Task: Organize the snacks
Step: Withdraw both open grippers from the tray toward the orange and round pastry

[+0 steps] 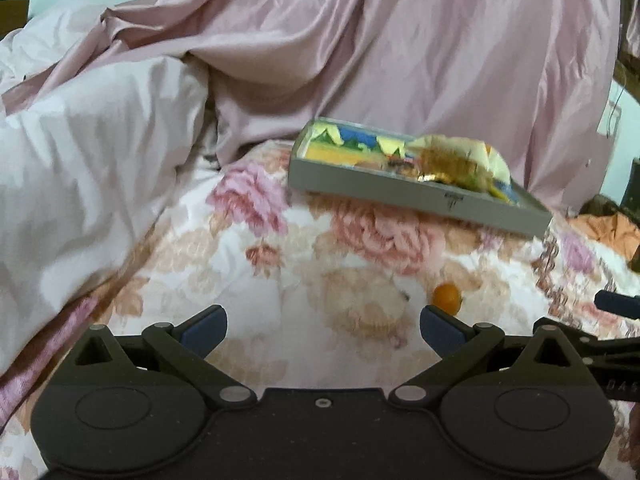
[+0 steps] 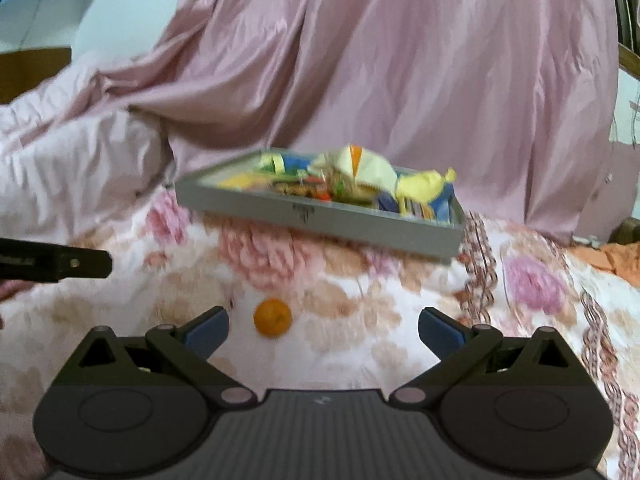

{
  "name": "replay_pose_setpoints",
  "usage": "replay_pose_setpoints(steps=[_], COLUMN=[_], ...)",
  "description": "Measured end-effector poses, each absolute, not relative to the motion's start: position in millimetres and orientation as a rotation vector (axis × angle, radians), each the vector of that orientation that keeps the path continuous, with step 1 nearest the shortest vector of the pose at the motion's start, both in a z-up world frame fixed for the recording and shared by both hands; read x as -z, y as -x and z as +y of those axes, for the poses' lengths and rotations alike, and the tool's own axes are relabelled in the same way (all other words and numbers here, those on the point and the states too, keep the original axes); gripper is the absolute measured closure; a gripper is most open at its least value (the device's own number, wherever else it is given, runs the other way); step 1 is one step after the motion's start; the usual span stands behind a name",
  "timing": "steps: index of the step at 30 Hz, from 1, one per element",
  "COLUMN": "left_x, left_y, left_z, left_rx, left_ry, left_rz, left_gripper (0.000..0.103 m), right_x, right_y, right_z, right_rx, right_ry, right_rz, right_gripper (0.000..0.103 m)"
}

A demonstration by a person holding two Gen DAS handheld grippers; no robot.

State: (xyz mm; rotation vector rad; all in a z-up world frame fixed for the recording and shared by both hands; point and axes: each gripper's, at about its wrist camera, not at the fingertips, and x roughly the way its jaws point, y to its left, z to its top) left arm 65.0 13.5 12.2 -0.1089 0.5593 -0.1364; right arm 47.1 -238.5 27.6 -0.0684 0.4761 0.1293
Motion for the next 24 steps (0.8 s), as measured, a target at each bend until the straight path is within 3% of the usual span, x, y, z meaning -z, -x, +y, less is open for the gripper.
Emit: replay_pose_setpoints(steps=[24], left_x=[17.7], left_y=[-88.1], left_z=[11.2], left_rx=[0.131], left_ry=[0.015], left_rz=[0.614], left_gripper=[0.001], right_x=[2.5], right_y=[-63.2], right_z=[-228.6], right_rx=[-0.129], right_ry=[0.088], right_rz=[0.601], right_gripper=[0.000])
